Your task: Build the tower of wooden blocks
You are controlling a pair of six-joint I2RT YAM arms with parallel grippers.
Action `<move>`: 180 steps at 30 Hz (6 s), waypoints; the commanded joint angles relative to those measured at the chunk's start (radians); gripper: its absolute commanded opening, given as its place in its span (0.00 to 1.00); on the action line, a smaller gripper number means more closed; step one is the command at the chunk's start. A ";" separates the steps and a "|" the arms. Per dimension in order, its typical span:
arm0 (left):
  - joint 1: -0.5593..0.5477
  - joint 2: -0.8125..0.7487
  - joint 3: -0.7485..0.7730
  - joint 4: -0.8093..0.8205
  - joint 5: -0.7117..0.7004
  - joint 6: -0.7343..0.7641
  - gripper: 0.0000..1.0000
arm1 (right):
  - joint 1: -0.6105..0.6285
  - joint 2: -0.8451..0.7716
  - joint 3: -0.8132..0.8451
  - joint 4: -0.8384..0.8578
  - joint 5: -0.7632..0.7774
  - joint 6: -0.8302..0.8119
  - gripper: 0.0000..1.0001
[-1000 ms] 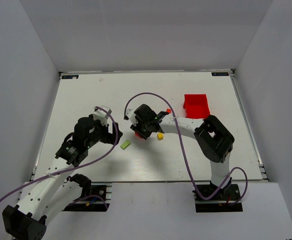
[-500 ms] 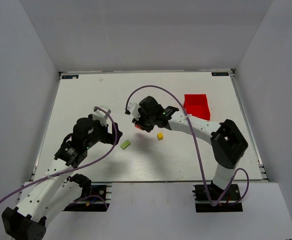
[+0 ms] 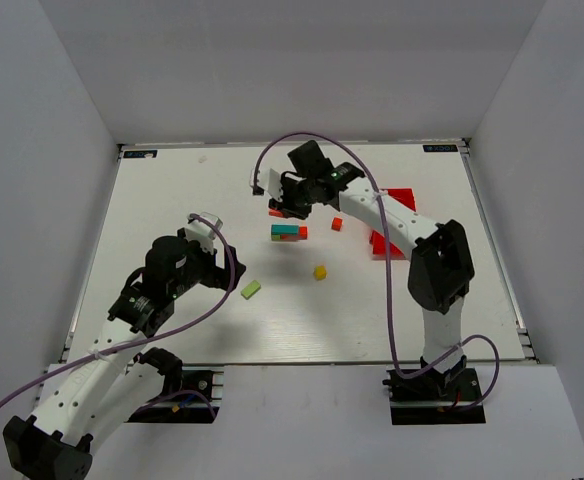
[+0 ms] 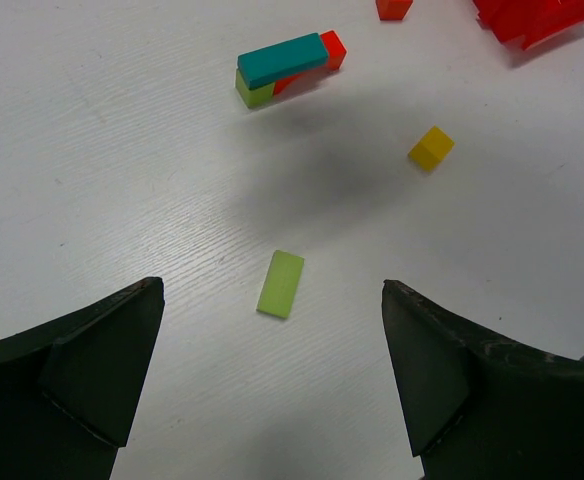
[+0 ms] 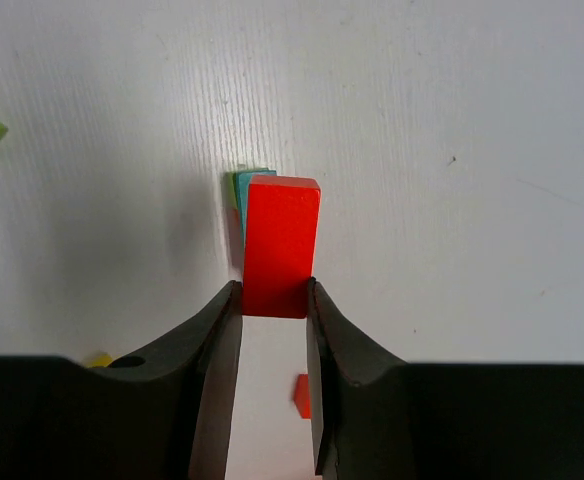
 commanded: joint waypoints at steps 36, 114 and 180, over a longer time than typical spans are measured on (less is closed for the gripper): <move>-0.005 -0.026 0.019 0.029 0.058 0.018 1.00 | -0.124 0.348 0.402 -0.383 -0.257 -0.276 0.00; -0.005 -0.016 0.019 0.029 0.058 0.018 1.00 | -0.129 0.391 0.390 -0.369 -0.253 -0.245 0.00; -0.005 -0.016 0.019 0.029 0.058 0.018 1.00 | -0.139 0.303 0.348 -0.371 -0.294 -0.258 0.90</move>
